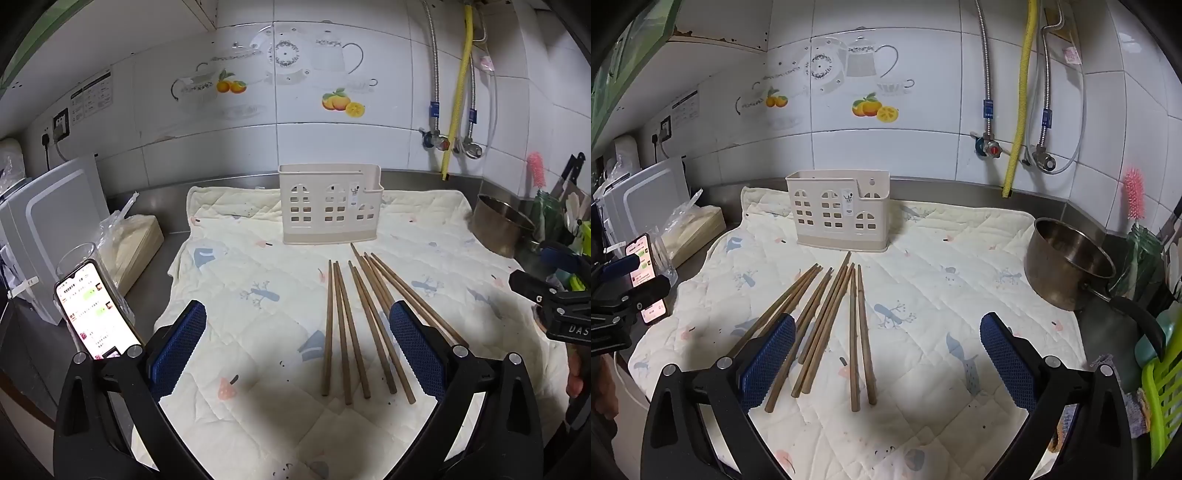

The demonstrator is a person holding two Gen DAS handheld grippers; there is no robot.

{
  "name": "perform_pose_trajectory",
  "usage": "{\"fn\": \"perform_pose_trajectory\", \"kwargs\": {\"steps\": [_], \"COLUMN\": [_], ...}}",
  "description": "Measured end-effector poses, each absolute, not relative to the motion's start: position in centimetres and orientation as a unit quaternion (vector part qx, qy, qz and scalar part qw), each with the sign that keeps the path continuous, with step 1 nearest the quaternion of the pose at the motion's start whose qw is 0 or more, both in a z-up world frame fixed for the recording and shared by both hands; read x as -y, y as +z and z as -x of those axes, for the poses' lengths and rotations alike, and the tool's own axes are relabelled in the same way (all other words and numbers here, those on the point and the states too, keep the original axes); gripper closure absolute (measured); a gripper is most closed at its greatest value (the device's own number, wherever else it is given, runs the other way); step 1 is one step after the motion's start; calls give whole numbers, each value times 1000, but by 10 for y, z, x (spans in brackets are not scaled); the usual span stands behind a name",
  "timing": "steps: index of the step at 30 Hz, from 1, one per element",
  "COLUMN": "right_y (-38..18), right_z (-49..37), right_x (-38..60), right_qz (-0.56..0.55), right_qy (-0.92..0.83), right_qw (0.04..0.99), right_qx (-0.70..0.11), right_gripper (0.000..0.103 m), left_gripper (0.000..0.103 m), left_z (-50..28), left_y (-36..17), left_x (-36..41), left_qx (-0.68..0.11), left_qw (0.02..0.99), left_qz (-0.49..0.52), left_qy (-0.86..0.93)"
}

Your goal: Organize utensils

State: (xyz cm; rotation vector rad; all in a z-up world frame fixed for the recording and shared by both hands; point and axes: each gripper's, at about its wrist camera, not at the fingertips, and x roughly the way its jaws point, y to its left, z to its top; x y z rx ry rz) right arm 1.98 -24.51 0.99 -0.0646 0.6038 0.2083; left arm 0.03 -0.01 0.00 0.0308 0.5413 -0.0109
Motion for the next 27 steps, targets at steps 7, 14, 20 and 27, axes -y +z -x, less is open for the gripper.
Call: {"fn": "perform_pose_trajectory", "kwargs": {"steps": [7,14,20,27], "right_y": [18,16,15,13], "right_z": [-18,-17,-18,-17], "right_x": [247,247,248,243], "right_qz": [29,32,33,33], "right_qy": [105,105,104,104], "right_qw": [949,951,952,950], "right_qx": [-295,-288,-288,-292], "right_gripper": [6,6,6,6], "left_gripper": [5,5,5,5], "left_z": [3,2,3,4], "left_y": [1,2,2,1], "left_x": [-4,2,2,2], "left_qx": [-262,-268,-268,-266], "left_qw": [965,963,963,964], "left_qz": [-10,-14,-14,-14], "left_qy": [-10,-5,-3,-3]}}
